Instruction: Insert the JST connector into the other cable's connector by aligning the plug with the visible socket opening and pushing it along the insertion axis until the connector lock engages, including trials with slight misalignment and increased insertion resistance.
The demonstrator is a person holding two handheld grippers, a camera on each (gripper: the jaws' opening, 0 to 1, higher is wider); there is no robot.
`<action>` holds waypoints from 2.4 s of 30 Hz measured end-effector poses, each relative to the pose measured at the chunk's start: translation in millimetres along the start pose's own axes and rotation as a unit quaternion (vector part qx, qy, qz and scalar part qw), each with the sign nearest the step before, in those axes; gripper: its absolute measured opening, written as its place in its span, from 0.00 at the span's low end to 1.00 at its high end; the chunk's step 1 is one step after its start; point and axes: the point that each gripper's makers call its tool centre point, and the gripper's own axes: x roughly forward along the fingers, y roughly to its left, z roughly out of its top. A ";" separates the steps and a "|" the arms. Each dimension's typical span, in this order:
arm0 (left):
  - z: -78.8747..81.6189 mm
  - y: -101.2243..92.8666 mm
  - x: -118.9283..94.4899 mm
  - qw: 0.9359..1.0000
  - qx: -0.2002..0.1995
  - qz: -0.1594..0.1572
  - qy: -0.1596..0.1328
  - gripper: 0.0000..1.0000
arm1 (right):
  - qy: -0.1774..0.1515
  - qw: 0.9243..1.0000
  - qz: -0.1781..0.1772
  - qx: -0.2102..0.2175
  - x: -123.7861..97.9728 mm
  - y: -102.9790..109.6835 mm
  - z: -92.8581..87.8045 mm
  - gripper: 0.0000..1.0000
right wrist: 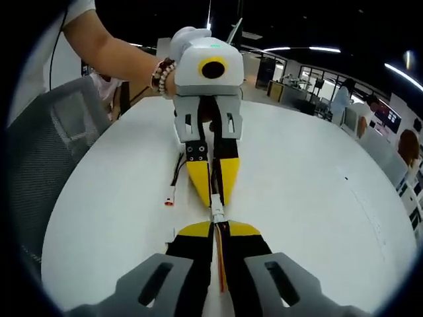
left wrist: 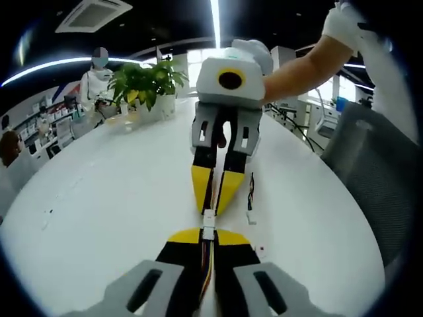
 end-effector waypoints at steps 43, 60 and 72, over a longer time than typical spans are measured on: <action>-3.9 14.4 -2.1 0.991 -0.121 0.041 -0.029 0.41 | -0.003 0.999 -0.026 0.022 10.9 -14.1 -8.8 0.10; 10.1 4.8 -22.2 0.981 -0.155 0.067 -0.099 0.68 | -0.032 0.998 -0.030 0.042 -16.8 -7.0 -3.5 0.16; -6.2 -40.2 -31.9 0.979 -0.174 0.042 -0.097 0.50 | -0.053 0.997 0.002 0.054 -22.4 37.9 -5.7 0.16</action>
